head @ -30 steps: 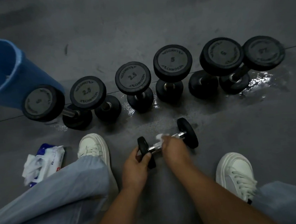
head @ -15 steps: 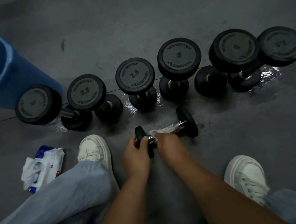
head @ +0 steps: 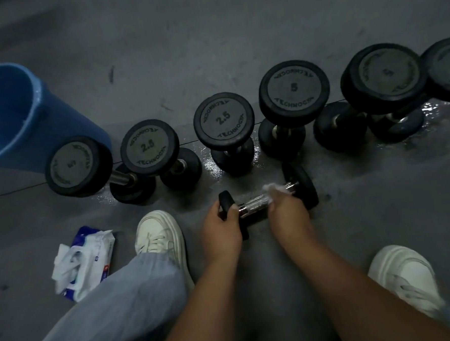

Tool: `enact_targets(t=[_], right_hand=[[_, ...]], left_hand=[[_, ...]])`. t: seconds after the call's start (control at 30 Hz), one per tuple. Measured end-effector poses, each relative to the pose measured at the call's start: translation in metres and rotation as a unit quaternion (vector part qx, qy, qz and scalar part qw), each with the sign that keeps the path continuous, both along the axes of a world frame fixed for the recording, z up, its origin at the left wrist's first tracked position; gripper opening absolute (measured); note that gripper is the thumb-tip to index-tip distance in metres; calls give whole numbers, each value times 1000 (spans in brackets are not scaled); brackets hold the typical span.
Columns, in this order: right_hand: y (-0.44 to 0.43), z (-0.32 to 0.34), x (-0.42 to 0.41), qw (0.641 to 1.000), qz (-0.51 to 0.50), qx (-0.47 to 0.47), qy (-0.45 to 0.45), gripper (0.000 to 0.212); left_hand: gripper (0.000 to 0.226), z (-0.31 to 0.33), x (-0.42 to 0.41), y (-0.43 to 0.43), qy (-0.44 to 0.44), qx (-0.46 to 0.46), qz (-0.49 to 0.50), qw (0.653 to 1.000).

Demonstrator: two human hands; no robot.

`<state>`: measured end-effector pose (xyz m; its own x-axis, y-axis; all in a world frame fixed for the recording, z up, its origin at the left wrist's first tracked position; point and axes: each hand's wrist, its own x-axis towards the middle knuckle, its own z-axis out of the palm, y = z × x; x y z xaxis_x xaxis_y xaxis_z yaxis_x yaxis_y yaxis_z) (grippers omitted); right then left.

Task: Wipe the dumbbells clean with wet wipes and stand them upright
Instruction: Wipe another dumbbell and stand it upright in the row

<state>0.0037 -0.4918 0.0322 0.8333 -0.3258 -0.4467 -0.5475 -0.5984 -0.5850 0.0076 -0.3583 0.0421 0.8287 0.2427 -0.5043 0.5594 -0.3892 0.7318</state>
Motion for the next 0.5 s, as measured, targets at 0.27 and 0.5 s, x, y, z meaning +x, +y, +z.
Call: enact_targets(t=[0.27,0.5], right_hand=[[1,1,-4,996,-74,29,-34,33],[11,4,-11,977,-164,98,-95,29]], left_hand=[[17,-3,18,2,23,18,-3,1000],[9,-3,23,4,20,13,-1,1000]])
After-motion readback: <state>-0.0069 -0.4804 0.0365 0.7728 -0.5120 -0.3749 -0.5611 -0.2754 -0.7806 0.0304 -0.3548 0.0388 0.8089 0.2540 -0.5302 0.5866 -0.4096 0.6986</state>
